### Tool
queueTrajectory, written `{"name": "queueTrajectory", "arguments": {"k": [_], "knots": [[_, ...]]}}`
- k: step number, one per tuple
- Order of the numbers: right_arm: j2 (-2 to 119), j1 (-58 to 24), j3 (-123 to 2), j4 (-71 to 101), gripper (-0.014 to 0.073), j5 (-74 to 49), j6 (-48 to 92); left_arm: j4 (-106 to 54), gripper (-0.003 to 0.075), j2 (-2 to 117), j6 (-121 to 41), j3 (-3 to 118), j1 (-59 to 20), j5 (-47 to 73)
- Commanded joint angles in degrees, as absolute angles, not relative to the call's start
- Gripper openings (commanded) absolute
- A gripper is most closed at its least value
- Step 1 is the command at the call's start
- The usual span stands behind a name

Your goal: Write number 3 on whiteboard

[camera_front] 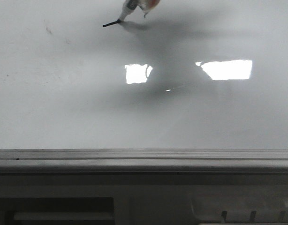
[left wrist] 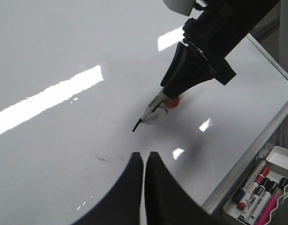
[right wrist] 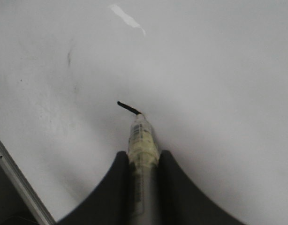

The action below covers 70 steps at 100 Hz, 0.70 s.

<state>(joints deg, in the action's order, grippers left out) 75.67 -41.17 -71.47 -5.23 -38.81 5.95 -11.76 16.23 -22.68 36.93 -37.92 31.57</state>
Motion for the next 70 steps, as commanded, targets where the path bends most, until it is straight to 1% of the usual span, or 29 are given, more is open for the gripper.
{"name": "queueTrajectory", "arguments": {"k": [1,14,30,39,56,70], "knots": [[74.38,-39.07,-72.72,-10.28,-0.0042,-42.72,4.64,-12.95,-0.0021,16.89,-21.94,38.32,-38.32,27.17],[73.86,-40.97,-71.41,-9.68,-0.0041,-42.42,4.51,-12.95,-0.0021,16.89,-21.94,38.32,-38.32,27.27],[75.5,-46.03,-69.12,-7.55,-0.0041,-35.35,4.14,-12.95,-0.0021,16.89,-21.94,38.32,-38.32,27.27],[77.5,-46.74,-69.01,-7.29,-0.0041,-33.81,4.14,-12.95,-0.0021,16.89,-21.94,38.32,-38.32,27.27],[78.3,-46.62,-69.01,-7.67,-0.0041,-34.29,4.05,-12.95,-0.0021,16.89,-21.94,38.32,-38.32,27.27],[76.53,-46.53,-69.01,-11.74,-0.0041,-38.89,1.28,-12.95,-0.0021,16.89,-21.94,38.32,-38.32,27.27]]}}
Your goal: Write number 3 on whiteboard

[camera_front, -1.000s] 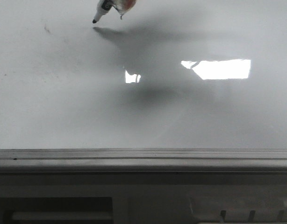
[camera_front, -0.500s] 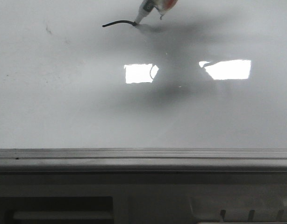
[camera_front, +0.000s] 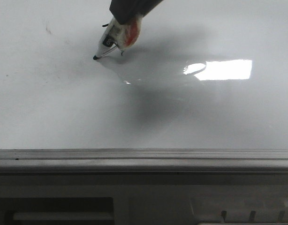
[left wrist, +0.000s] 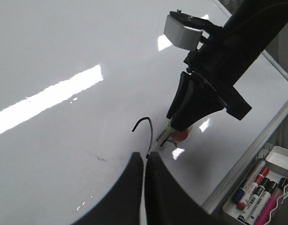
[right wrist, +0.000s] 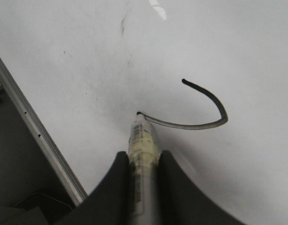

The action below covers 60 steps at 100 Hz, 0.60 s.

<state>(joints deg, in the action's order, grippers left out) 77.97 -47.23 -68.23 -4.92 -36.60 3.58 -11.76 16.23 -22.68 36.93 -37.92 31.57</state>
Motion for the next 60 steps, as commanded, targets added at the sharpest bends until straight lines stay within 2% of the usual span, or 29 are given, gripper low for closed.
{"name": "queueTrajectory", "arguments": {"k": [1,32,60], "knots": [[76.31,-46.53,-69.01,-12.08,-0.0041,-39.56,0.49,-12.95,-0.0021,16.89,-21.94,38.32,-38.32,27.27],[74.43,-46.75,-68.87,-15.94,-0.0041,-43.78,-8.2,-12.95,-0.0021,16.89,-21.94,38.32,-38.32,27.38],[74.5,-47.11,-62.69,-7.93,-0.0041,-37.66,-8.8,-12.95,-0.0021,16.89,-21.94,38.32,-38.32,27.4]]}}
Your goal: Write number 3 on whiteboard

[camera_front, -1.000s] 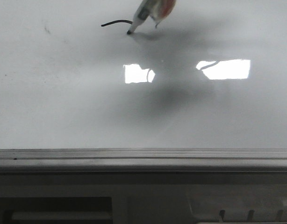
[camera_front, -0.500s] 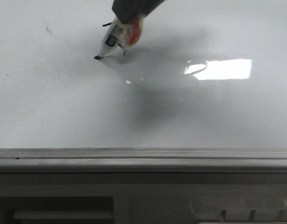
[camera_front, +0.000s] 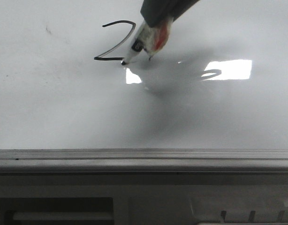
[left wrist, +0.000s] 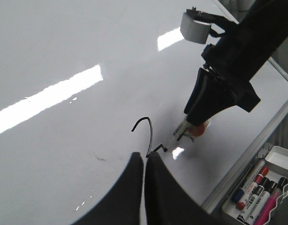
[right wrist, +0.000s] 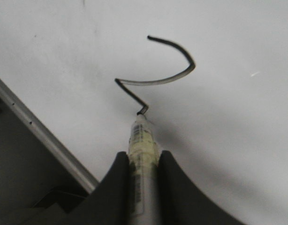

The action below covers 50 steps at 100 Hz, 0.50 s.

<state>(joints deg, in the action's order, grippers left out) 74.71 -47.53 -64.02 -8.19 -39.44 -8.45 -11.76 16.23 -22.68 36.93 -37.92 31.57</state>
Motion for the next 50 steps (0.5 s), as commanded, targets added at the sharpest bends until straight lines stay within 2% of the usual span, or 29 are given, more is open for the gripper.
{"name": "queueTrajectory", "arguments": {"k": [1,18,50], "knots": [[74.5,-47.3,-62.47,-7.68,-0.0041,-37.27,-8.8,-12.95,-0.0021,16.89,-21.94,38.32,-38.32,27.4],[75.66,-51.82,-59.41,-5.7,-0.0041,-28.39,-8.8,-12.95,-0.0021,16.89,-21.94,38.32,-38.32,27.4],[76.7,-53.65,-61.21,-5.7,-0.0041,-28.44,-8.8,-12.95,-0.0021,16.89,-21.94,38.32,-38.32,27.3]]}}
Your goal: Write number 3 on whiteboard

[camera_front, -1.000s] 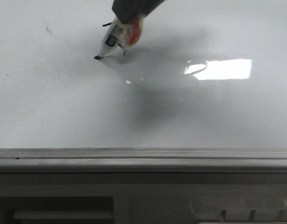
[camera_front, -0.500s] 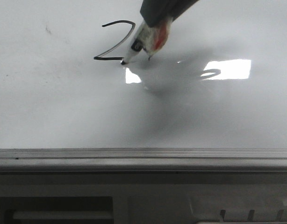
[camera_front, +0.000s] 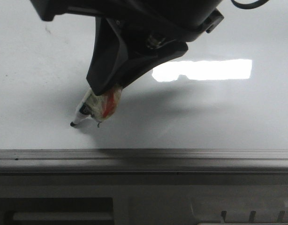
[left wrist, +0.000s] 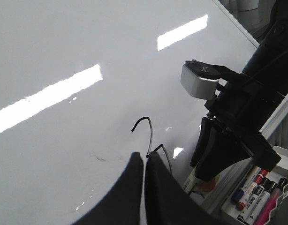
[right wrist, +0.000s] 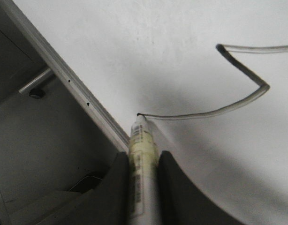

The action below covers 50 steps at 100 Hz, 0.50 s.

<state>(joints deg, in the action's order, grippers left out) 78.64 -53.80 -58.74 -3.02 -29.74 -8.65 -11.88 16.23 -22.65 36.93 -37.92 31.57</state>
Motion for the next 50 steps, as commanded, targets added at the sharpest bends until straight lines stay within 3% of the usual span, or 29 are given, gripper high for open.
{"name": "queueTrajectory", "arguments": {"k": [1,17,24,39,50], "knots": [[76.28,-53.75,-61.6,-5.7,-0.0041,-28.64,-8.8,-12.95,-0.002,16.89,-21.94,38.32,-38.32,27.3],[69.89,-56.46,-67.11,-5.8,-0.0041,-28.6,-2.94,-13.03,0.0002,16.89,-21.94,38.32,-38.32,27.3],[67.18,-58.28,-69.3,-5.8,-0.0042,-29.74,0.3,-14.78,0.0086,17.28,-21.94,38.43,-38.32,27.3],[63.37,-61.61,-71.26,-5.8,-0.0043,-37.28,6.91,-19.12,0.0369,21.05,-22.83,40.31,-38.32,33.53],[62.62,-64.02,-71.26,-5.69,-0.0043,-44.81,10.0,-26.24,0.0412,25.02,-35.6,43.43,-38.32,41.74]]}}
